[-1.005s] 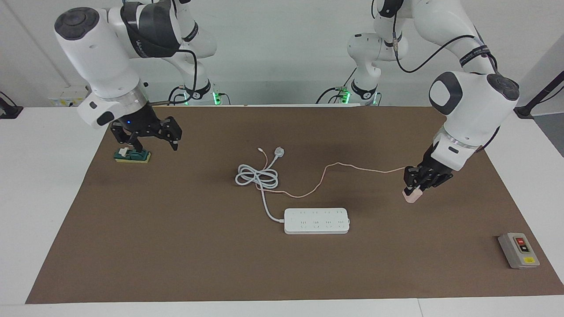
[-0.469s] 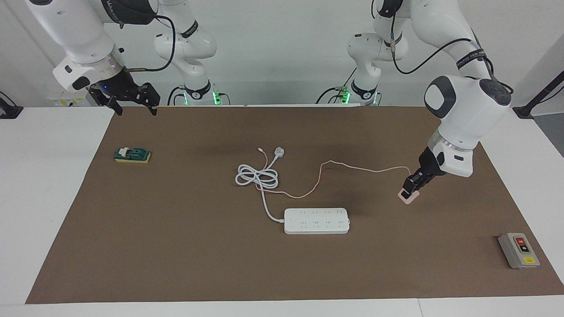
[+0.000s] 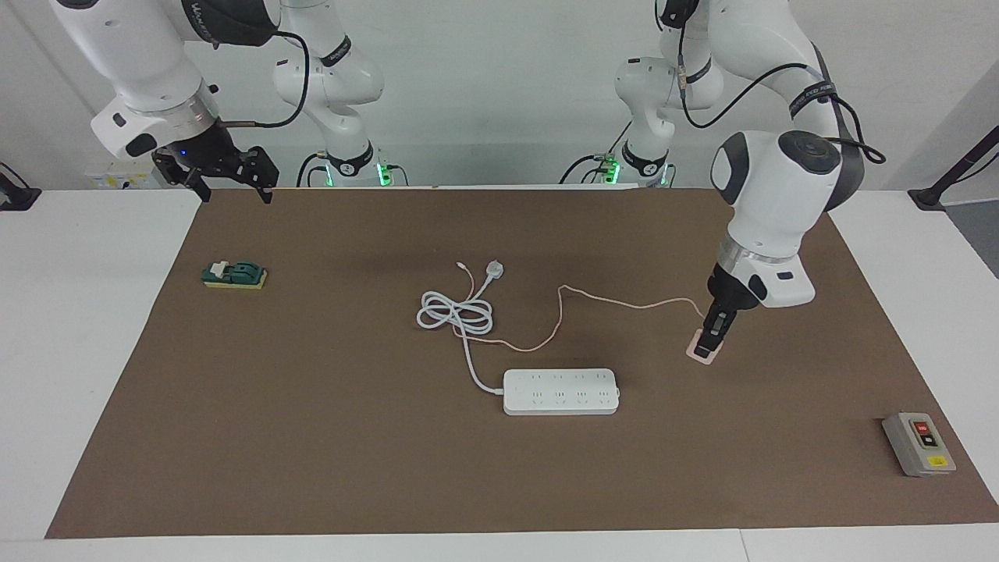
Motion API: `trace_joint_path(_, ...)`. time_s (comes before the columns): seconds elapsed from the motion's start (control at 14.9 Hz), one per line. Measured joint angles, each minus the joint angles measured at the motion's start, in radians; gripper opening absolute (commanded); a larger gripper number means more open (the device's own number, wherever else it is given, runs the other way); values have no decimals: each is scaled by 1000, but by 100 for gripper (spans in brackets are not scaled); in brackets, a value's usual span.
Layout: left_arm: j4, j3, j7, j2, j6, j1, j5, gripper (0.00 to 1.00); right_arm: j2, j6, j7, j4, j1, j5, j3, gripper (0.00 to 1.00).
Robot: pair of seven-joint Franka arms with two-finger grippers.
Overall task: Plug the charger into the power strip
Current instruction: 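Move the charger with the left gripper to the power strip's end socket, then push the charger into the socket with the left gripper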
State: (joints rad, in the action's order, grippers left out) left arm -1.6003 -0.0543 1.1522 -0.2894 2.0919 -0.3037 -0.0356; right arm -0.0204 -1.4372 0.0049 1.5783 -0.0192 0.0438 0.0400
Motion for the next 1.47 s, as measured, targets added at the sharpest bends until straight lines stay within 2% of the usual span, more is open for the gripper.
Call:
trace_joint_path(0.4,79,1,479,-76,-97,-151,18,0,0,-4,0,0,0,0,-7,100)
trace_joint_path(0.74,196,-7,819,-217,-167,-189,23,0,0,-6,0,0,-1,0,-9,100)
trace_joint_path(1.07,215,-25,870,-233,-185,-169,22,0,0,-6,0,0,-1,0,-11,100)
trace_joint_path(1.47,254,-24,870,-297,-181,-161,21,0,0,-6,0,0,-1,-16,-14,100)
